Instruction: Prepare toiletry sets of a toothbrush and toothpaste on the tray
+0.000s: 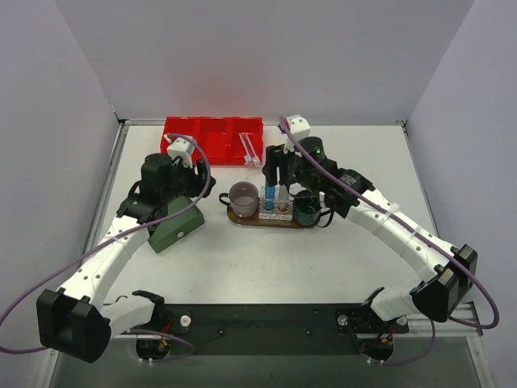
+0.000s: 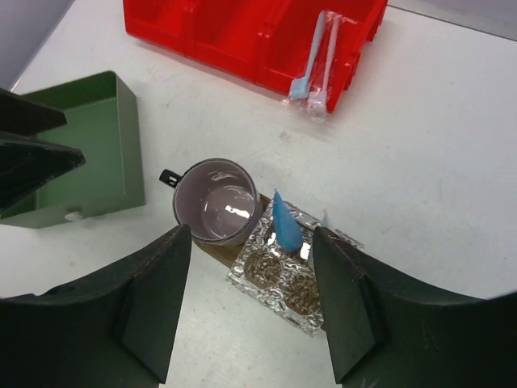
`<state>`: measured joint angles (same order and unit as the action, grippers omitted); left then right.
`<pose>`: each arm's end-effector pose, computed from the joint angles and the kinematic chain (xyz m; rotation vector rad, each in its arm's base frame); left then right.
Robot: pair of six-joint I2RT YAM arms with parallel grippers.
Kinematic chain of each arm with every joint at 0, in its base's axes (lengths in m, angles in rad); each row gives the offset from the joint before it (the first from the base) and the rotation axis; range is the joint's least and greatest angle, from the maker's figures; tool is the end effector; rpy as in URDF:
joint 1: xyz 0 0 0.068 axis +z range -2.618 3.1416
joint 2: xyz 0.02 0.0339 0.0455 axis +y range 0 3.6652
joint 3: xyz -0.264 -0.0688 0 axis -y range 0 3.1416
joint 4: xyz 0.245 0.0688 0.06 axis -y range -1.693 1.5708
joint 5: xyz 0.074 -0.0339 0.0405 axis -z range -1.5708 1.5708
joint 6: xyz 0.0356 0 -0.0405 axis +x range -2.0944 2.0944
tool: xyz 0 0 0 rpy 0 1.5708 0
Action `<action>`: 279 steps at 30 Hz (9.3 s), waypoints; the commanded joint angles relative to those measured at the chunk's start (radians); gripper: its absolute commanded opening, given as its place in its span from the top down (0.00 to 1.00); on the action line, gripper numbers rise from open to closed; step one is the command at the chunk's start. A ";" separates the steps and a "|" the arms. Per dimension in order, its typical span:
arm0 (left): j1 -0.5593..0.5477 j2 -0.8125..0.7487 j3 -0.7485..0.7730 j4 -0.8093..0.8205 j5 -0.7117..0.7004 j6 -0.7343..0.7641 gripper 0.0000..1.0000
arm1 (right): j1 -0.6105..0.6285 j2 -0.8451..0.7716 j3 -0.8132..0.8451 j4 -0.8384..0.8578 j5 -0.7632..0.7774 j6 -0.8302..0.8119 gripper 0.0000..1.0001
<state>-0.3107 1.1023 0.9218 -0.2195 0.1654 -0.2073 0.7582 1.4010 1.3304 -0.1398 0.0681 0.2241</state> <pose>0.2392 -0.0830 0.3216 0.2127 1.9878 -0.4988 0.2421 0.2259 0.3934 -0.4334 1.7748 0.6420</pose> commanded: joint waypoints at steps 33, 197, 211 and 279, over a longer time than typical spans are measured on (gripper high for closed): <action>-0.154 1.053 0.943 -0.126 -0.302 -0.262 0.48 | -0.234 -0.501 -0.323 -0.067 -0.053 0.072 0.42; -0.177 0.056 -0.021 0.519 0.054 -0.704 0.32 | 0.081 0.001 0.046 -0.086 -0.186 0.052 1.00; -0.171 0.077 -0.043 0.490 0.043 -0.748 0.79 | 0.098 0.004 0.056 -0.124 -0.202 0.014 1.00; -0.041 0.001 -0.126 0.498 0.154 -0.815 0.44 | 0.171 -0.135 -0.137 -0.067 -0.123 0.066 1.00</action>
<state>-0.3607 1.0893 0.6807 0.3439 0.2325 -1.2003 0.9367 1.3201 1.1240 -0.1497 -0.0940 0.2844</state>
